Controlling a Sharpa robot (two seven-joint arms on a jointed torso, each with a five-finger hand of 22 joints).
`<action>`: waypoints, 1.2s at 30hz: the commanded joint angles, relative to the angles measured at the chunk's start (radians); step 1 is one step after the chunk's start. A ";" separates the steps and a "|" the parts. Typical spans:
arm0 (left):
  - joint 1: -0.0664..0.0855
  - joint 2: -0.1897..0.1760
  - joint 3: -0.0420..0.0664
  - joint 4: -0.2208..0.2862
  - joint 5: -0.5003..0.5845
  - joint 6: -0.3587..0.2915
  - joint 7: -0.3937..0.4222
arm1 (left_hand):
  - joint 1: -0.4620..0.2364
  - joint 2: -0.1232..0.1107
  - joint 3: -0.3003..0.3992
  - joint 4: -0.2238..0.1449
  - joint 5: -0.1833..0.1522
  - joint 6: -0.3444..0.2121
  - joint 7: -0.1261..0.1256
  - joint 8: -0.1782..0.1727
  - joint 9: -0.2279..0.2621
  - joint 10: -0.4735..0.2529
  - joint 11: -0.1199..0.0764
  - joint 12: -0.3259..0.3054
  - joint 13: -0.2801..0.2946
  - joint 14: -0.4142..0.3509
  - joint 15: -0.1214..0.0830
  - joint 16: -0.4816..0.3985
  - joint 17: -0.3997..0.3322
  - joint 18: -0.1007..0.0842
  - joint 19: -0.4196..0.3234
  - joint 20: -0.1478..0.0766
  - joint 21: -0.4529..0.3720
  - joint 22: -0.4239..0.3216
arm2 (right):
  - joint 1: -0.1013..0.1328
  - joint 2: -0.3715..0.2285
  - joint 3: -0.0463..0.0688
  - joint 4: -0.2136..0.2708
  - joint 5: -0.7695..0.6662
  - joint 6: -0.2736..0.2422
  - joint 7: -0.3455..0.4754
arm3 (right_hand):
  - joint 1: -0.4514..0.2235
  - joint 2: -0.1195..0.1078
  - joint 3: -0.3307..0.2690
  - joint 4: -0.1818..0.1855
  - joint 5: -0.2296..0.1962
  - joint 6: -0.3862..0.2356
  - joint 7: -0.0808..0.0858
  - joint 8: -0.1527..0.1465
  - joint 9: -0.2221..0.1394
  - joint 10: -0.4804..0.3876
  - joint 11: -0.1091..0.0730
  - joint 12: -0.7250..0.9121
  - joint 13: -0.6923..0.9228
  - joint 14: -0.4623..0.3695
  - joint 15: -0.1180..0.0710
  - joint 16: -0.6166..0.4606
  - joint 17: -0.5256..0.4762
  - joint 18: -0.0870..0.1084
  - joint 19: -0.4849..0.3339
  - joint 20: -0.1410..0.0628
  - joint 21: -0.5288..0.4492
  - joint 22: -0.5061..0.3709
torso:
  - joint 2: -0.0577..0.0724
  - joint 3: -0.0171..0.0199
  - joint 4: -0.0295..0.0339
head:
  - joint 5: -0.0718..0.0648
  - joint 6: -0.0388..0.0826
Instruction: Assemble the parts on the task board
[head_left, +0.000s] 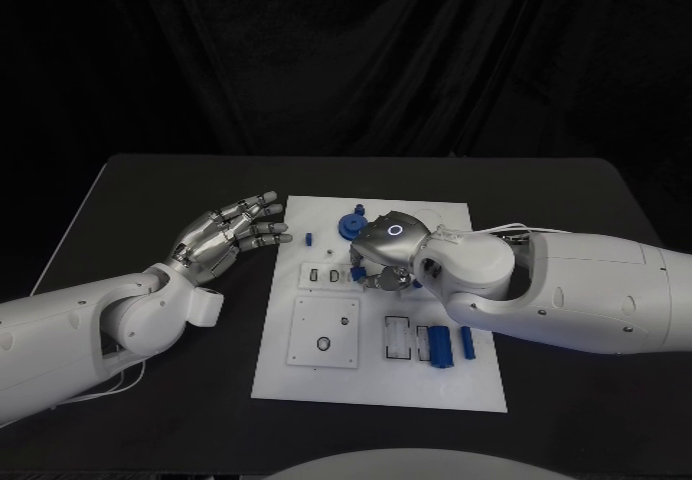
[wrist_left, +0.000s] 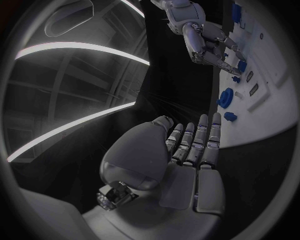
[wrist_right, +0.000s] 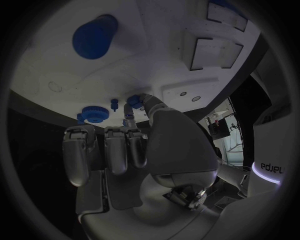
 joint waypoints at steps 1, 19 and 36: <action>-0.002 0.000 0.001 0.002 0.000 0.014 0.007 | -0.005 -0.004 0.007 0.002 0.003 -0.001 0.003 -0.001 0.000 0.000 0.007 0.004 -0.001 -0.007 0.003 0.006 -0.001 -0.006 -0.009 0.000 0.006 0.001 | -0.006 0.002 0.000 -0.003 -0.010 -0.019 0.014 | 0.002 0.005 0.000 -0.011 -0.004 0.017 -0.005 0.010 0.006 0.105 -0.006 0.003 0.263 0.107 -0.007 0.003 0.263 -0.008 0.104 -0.009 0.002 0.262 | 0.000 0.0004 0.0000 | -0.002 -0.002; -0.004 -0.003 0.001 0.004 0.000 0.012 0.007 | -0.007 -0.004 0.009 0.002 0.003 0.001 0.004 0.000 0.000 0.000 0.008 0.005 -0.001 -0.007 0.003 0.007 -0.002 -0.006 -0.009 0.000 0.007 0.001 | -0.017 0.007 0.000 -0.028 0.021 -0.080 0.057 | 0.027 0.017 0.032 -0.068 0.077 0.088 -0.027 0.052 0.073 0.105 -0.021 0.003 0.263 0.107 -0.020 0.003 0.263 -0.008 0.104 -0.021 0.002 0.262 | 0.000 0.0000 0.0003 | -0.002 -0.005; -0.004 -0.046 0.001 0.076 -0.102 -0.184 0.036 | -0.017 -0.054 0.084 -0.055 -0.032 0.088 0.044 0.026 0.008 0.137 0.052 0.098 0.019 0.100 -0.038 0.135 0.031 0.021 0.091 -0.016 0.138 0.069 | 0.003 -0.089 0.002 0.072 0.023 -0.291 0.073 | 0.026 0.016 0.041 -0.084 0.113 0.103 -0.027 0.064 0.100 0.105 -0.015 0.003 0.263 0.107 -0.016 0.003 0.263 -0.008 0.104 -0.019 0.002 0.262 | 0.000 0.0005 0.0006 | 0.017 0.005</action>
